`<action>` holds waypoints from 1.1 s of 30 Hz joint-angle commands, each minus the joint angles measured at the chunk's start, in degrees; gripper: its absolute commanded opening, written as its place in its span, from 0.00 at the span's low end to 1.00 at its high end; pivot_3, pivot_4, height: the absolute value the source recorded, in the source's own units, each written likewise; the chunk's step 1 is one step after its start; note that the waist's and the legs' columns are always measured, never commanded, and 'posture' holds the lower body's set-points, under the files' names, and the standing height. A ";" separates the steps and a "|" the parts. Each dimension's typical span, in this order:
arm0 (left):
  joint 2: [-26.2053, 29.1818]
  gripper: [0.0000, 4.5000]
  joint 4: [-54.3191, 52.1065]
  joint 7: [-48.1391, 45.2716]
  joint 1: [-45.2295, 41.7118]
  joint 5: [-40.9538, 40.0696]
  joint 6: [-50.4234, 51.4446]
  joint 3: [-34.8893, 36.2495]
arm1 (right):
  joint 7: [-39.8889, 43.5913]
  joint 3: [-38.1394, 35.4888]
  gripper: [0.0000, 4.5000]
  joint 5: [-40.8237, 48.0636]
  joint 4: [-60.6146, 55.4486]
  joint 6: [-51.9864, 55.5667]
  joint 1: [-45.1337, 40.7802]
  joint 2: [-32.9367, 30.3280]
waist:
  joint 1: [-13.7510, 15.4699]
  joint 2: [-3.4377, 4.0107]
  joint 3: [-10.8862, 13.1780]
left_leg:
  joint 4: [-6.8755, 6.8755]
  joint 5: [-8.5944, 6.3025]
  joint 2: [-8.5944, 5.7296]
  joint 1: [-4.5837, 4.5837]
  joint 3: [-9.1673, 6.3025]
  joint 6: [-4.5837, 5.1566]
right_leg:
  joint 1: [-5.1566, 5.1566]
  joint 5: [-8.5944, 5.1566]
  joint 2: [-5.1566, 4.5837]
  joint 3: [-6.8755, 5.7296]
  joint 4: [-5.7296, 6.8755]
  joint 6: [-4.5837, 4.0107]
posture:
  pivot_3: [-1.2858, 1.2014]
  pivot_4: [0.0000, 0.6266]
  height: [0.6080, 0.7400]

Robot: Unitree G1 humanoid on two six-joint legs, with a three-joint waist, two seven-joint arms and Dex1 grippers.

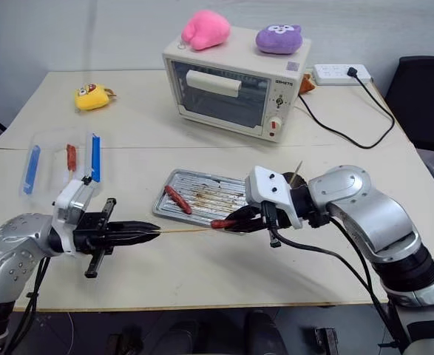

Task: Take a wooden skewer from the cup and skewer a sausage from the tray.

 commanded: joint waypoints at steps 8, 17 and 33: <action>0.11 0.00 1.76 -0.62 -0.62 1.43 -1.17 0.38 | -0.55 -1.93 0.11 1.97 -2.04 -0.08 0.52 -0.45 | 0.00 0.00 0.00 | 0.02 0.00 0.00 0.00 0.00 0.00 | 0.00 0.00 0.00 0.00 0.02 0.00 | 0.52 0.24 1.00; -0.23 0.00 2.62 -0.95 -0.92 2.17 -1.49 0.17 | -0.33 -2.57 0.11 2.12 -1.33 -0.14 1.00 -0.94 | 0.01 0.00 0.00 | 0.03 0.00 0.00 0.00 0.00 0.00 | 0.00 0.00 0.00 0.00 0.07 0.00 | 0.52 0.24 1.00; -2.52 0.00 2.28 0.28 -2.89 2.32 -1.55 -2.14 | -1.48 -0.63 0.11 2.12 -1.09 -0.02 -0.21 1.92 | 0.04 0.00 0.00 | 0.07 0.00 -0.01 0.00 0.00 0.00 | 0.00 0.00 0.00 0.00 0.20 0.00 | 0.52 0.24 1.00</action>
